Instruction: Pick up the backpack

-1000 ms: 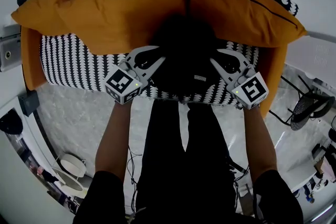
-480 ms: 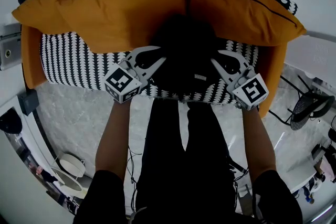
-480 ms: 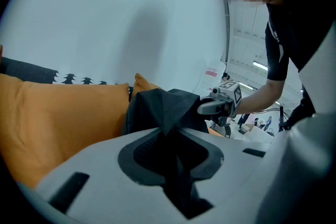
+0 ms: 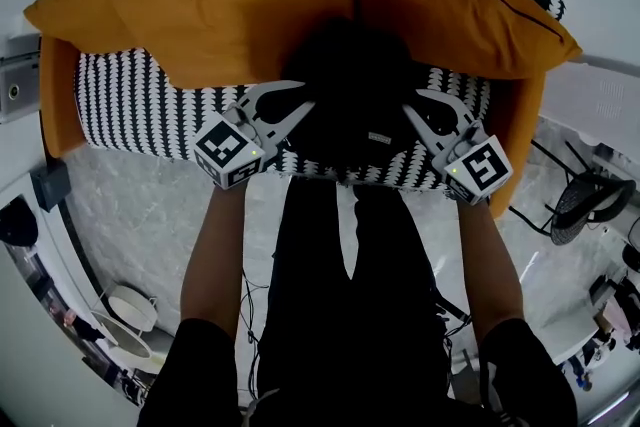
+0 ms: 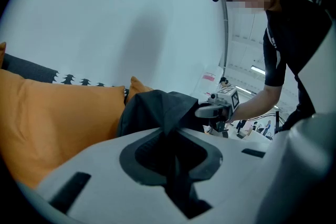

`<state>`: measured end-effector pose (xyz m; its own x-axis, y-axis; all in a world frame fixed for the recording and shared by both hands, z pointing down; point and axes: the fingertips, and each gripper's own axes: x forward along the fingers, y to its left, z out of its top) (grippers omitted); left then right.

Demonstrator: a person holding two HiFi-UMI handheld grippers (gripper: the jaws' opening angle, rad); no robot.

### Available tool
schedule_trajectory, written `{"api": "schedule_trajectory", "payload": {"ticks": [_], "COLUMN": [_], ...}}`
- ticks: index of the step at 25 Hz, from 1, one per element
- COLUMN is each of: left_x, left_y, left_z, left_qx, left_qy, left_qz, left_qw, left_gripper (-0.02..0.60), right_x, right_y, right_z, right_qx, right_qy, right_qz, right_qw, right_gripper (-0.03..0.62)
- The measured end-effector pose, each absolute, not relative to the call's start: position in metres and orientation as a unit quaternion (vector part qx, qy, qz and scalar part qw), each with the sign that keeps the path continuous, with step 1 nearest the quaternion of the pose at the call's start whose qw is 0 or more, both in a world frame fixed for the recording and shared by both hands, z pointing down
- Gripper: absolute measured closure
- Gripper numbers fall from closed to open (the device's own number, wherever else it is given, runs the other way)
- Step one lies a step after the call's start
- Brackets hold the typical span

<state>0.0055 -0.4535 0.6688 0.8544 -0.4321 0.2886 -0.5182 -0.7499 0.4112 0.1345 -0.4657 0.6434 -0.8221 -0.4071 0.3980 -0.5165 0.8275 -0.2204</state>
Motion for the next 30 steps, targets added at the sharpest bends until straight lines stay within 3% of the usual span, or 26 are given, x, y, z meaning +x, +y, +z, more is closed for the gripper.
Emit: {"api": "schedule_trajectory", "payload": {"ticks": [30], "left_x": [0.011], "left_y": [-0.396], "left_z": [0.591], "left_qx": [0.902], "left_qy": [-0.358], "left_qz": [0.043], "left_qw": [0.238], "left_gripper": [0.540], "right_x": [0.144], "right_y": [-0.413], "right_z": [0.576], "right_qx": [0.189], "right_qy": [-0.959], "right_qz": [0.176], "right_qw": [0.122], "right_gripper": [0.557]}}
